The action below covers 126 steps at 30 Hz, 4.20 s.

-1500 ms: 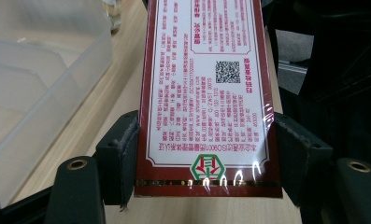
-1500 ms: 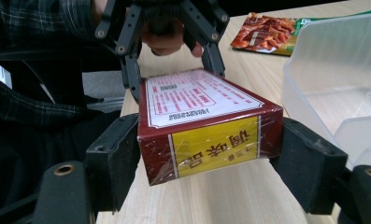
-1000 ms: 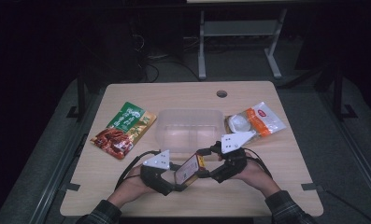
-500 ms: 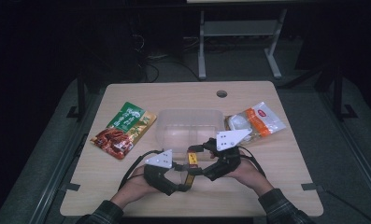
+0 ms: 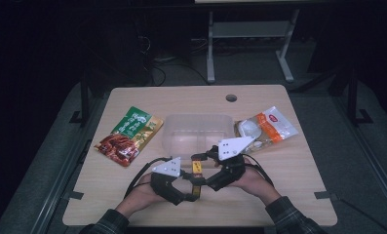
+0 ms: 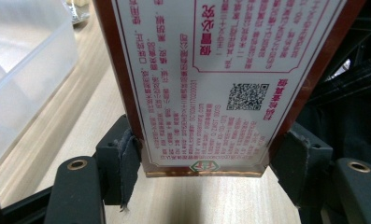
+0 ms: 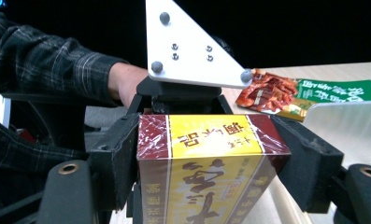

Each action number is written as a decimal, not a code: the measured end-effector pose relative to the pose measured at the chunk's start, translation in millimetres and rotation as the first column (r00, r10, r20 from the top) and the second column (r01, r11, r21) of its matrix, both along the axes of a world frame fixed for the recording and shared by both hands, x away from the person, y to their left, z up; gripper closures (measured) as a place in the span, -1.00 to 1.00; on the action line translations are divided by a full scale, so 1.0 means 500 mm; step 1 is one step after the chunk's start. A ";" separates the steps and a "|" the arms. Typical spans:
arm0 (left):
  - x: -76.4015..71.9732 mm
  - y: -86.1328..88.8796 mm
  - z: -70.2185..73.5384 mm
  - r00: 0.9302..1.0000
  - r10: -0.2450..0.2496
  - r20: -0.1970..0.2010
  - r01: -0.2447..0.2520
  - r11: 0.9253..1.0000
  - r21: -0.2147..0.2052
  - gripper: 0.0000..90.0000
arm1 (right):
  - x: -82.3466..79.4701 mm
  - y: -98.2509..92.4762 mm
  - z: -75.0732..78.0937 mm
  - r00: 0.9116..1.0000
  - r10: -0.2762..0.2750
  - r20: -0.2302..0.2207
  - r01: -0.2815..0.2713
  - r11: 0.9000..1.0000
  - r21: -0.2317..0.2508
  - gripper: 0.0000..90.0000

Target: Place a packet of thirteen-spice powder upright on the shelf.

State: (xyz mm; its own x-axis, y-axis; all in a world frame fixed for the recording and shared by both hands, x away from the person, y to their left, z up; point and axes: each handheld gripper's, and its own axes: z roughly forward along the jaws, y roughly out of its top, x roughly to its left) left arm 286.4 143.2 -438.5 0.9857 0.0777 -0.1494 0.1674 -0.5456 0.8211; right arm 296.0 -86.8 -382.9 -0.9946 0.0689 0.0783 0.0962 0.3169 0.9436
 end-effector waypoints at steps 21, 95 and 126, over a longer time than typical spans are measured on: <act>0.002 0.028 -0.015 0.994 0.109 0.008 -0.109 0.990 0.087 -0.63 | -0.001 0.010 0.004 0.999 -0.047 0.018 0.048 0.998 -0.050 -0.34; -0.056 0.149 -0.033 0.943 0.321 0.089 -0.333 0.920 0.208 -0.72 | 0.172 -0.027 0.081 0.984 -0.161 0.077 0.164 0.986 -0.031 -0.33; -0.101 0.195 -0.039 0.911 0.406 0.075 -0.413 0.885 0.217 -0.72 | 0.262 -0.032 0.047 0.983 -0.150 0.107 0.153 0.988 -0.016 -0.33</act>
